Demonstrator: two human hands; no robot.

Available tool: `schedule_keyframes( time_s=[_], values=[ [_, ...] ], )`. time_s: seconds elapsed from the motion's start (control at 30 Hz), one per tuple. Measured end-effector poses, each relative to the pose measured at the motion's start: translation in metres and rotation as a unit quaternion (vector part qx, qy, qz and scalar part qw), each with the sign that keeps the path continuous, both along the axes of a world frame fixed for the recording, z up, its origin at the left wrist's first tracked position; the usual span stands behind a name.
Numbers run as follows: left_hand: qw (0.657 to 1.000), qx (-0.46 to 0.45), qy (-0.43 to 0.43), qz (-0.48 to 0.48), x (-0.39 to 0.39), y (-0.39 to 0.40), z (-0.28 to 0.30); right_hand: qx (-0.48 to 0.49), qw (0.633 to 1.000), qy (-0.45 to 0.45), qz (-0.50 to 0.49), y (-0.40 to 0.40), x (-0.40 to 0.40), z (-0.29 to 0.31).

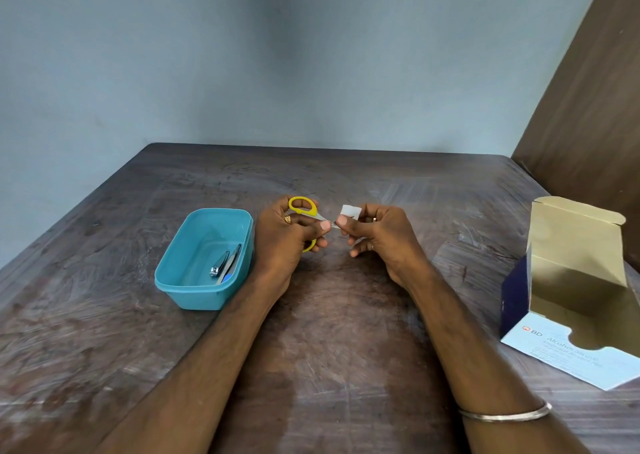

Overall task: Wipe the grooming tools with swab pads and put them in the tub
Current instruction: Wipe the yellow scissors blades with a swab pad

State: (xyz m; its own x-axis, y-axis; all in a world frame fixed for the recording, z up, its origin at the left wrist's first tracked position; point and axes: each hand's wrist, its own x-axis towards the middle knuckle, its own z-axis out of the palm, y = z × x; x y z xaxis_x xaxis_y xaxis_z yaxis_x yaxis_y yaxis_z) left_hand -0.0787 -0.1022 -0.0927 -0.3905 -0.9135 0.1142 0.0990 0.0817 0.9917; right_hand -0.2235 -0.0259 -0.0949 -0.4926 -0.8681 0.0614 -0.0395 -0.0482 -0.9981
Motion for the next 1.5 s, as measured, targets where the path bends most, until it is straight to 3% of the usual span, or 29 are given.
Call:
schedule_keyframes(
  time_s=[0.27, 0.57, 0.83, 1.07, 1.23, 1.5],
  values=[
    [1.0, -0.016, 0.013, 0.007, -0.002, 0.0, 0.0, 0.011, 1.0, 0.012, -0.008, 0.001, 0.001, 0.002],
    [1.0, -0.016, 0.018, -0.008, -0.005, -0.003, -0.008, -0.004, 0.997, -0.057, -0.043, 0.001, 0.001, 0.007],
    [0.999, -0.019, 0.016, -0.021, -0.007, -0.001, -0.009, -0.089, 0.983, 0.077, -0.139, 0.0, -0.001, 0.006],
    [0.999, -0.03, 0.005, -0.036, -0.006, 0.002, -0.008, -0.056, 0.977, 0.192, -0.069, -0.002, 0.01, 0.001],
    [0.999, -0.049, -0.007, -0.019, -0.005, 0.002, -0.008, -0.023, 0.99, 0.138, -0.014, 0.0, 0.012, 0.004],
    [0.998, -0.052, -0.013, -0.026, -0.005, 0.003, -0.007, -0.006, 0.997, 0.072, -0.003, 0.002, 0.011, 0.007]
  ],
)
